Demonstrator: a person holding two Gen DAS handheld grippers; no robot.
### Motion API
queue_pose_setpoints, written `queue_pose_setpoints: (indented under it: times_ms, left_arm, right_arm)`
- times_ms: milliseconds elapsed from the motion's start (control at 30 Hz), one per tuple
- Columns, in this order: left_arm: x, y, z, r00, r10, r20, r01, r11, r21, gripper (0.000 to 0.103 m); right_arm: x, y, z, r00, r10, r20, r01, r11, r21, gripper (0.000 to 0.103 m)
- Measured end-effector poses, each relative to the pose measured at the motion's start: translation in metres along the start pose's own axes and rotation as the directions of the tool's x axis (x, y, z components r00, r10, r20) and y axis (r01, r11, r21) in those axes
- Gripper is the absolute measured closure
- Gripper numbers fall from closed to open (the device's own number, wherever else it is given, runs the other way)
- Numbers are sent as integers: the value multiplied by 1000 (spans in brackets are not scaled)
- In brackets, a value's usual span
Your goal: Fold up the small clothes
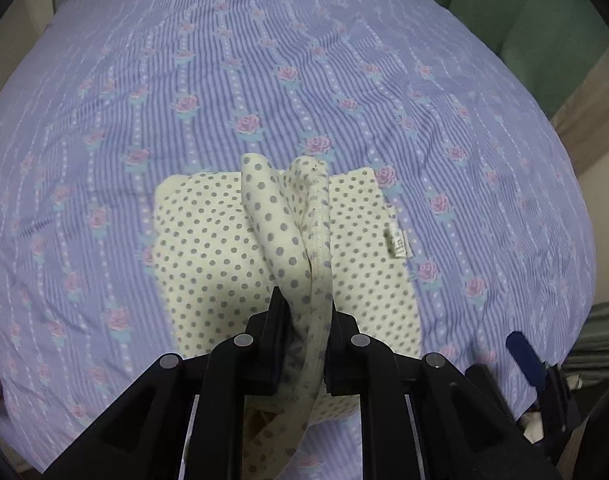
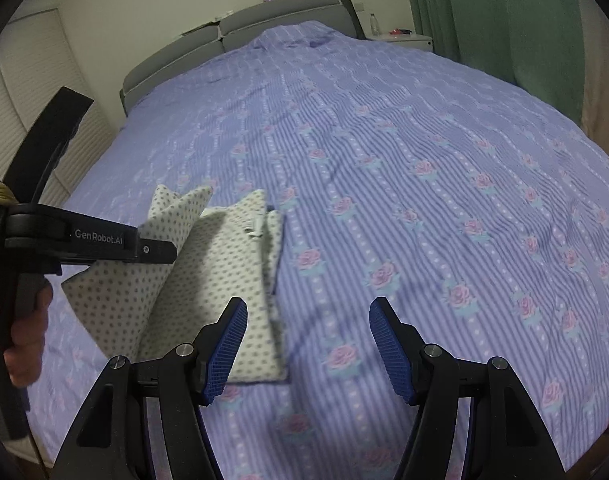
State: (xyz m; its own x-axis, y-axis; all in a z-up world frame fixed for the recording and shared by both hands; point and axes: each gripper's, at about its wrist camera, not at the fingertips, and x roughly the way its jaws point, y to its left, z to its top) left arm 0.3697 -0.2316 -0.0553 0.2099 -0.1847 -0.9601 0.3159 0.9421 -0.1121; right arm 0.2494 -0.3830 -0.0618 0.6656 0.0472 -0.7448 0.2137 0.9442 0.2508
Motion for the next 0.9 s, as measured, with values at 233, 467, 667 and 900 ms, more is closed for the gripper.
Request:
queue_pose_setpoints:
  times_ms: [233, 467, 667, 900]
  left_arm:
    - [5, -24, 5, 1000, -24, 13, 24, 1000, 16, 86]
    - [1, -41, -3, 992, -123, 42, 119, 990, 82, 48]
    - [-55, -29, -20, 969, -148, 199, 115, 980, 165, 45]
    - [-76, 13, -108, 908, -118, 401, -35, 934, 355, 41]
  right_arm:
    - [7, -16, -1, 1000, 10, -4, -10, 1000, 30, 38]
    - [1, -30, -7, 1000, -16, -7, 16, 998, 58, 38]
    - [-10, -31, -12, 1000, -21, -3, 22, 998, 56, 38]
    - [-37, -3, -16, 997, 46, 57, -44, 998, -36, 38]
